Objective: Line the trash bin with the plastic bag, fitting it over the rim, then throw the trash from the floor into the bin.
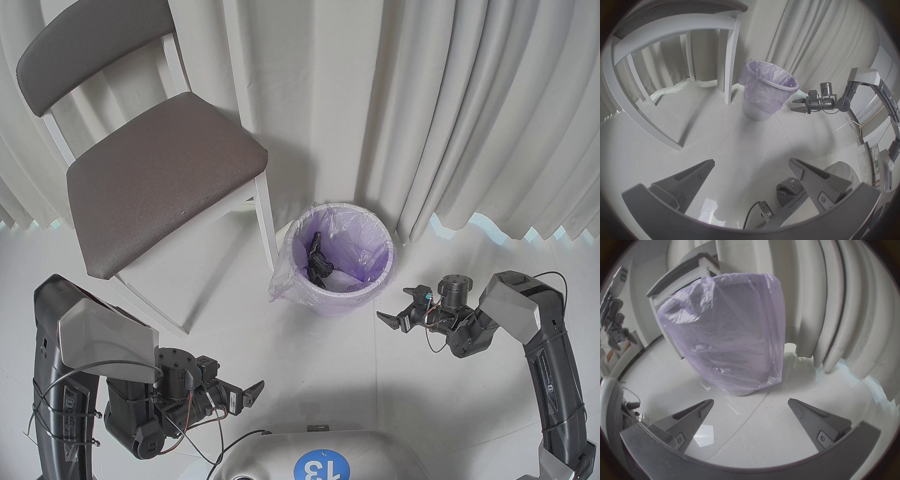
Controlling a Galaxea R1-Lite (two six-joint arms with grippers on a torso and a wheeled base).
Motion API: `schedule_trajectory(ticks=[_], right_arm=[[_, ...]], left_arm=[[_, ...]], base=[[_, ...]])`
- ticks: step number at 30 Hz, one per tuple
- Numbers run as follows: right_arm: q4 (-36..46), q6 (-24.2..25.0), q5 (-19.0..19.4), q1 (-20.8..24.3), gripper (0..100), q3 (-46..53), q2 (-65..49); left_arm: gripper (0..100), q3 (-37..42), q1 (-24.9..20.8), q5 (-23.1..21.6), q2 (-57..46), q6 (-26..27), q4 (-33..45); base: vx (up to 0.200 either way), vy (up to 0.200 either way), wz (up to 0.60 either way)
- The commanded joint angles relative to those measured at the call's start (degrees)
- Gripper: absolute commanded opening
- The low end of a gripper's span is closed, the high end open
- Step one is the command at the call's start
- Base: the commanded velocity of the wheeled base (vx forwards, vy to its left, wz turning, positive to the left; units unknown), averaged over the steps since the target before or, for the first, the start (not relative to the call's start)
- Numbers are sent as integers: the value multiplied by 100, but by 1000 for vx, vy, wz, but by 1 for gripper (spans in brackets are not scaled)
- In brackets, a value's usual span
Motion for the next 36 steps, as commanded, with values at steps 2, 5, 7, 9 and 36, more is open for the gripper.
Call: schedule_trajectory(ticks=[2,5,7,9,36], right_arm=[[-9,403,-713,437,100,-599,123],[88,403,-1117,516,100,-1065,352],[228,412,-1240,534,100,-1214,404],[264,447,-1267,534,100,-1284,422],[299,799,-1153,569,0,-1706,571]], left_arm=[[100,1,-22,0,14,-1,-102],[100,1,-22,0,14,-1,-102],[100,1,-31,0,14,-1,-102],[100,9,-48,0,23,-1,-102],[100,-17,-48,0,67,-1,-102]], base=[[0,0,0],[0,0,0],[0,0,0],[0,0,0],[0,0,0]])
